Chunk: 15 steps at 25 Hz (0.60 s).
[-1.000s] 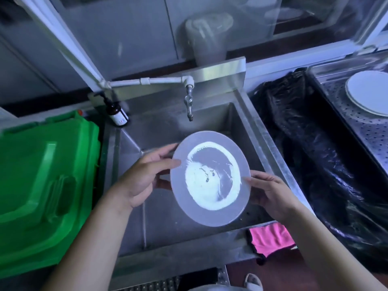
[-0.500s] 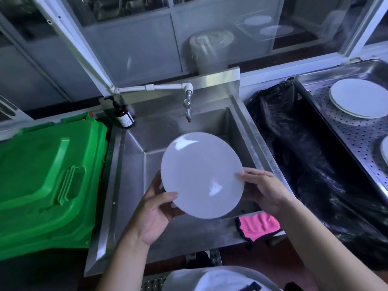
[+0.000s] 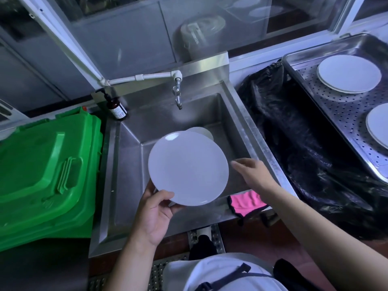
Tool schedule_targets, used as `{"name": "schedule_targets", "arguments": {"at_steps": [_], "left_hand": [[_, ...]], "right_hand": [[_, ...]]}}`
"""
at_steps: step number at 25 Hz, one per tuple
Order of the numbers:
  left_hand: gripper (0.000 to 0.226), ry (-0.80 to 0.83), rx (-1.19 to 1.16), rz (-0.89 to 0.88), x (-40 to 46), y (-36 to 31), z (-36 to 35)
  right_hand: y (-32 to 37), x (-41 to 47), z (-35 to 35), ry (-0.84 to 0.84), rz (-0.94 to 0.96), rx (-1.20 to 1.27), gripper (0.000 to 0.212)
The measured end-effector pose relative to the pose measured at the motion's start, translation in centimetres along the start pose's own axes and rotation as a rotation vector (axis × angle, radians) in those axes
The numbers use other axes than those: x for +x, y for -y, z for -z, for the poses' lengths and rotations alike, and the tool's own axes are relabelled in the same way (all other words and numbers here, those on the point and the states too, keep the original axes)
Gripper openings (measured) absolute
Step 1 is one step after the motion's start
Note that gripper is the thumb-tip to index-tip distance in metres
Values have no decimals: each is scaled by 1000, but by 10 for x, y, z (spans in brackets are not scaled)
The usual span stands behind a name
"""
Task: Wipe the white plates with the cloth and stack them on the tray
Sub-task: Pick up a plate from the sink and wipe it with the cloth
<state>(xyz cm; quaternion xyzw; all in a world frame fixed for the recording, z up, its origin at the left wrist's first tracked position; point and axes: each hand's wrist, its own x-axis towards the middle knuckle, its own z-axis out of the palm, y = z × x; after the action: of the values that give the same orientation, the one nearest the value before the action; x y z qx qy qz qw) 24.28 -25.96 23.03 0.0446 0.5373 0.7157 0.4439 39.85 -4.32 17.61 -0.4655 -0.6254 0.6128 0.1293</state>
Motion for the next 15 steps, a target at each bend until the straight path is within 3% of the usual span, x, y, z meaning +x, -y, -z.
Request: {"name": "schedule_targets", "arguments": {"at_steps": [1, 2, 4, 7, 10, 13, 15], "left_hand": [[61, -13, 9, -1, -3, 1, 1], [57, -24, 20, -1, -7, 2, 3], [50, -48, 34, 2, -14, 4, 5], [49, -77, 60, 0, -21, 6, 6], [49, -92, 91, -21, -27, 5, 4], [46, -109, 81, -41, -33, 2, -1], [46, -115, 59, -64, -36, 0, -8]], "right_hand": [[-19, -1, 5, -52, 138, -368, 32], [-40, -5, 8, 14, 267, -690, 42], [-86, -13, 15, 296, 366, -1079, 61], [-126, -8, 12, 359, 499, -1219, 72], [-113, 7, 3, 338, 426, -1291, 72], [-94, 17, 6, 365, 312, -1279, 53], [-87, 17, 8, 315, 340, -1337, 40]]}}
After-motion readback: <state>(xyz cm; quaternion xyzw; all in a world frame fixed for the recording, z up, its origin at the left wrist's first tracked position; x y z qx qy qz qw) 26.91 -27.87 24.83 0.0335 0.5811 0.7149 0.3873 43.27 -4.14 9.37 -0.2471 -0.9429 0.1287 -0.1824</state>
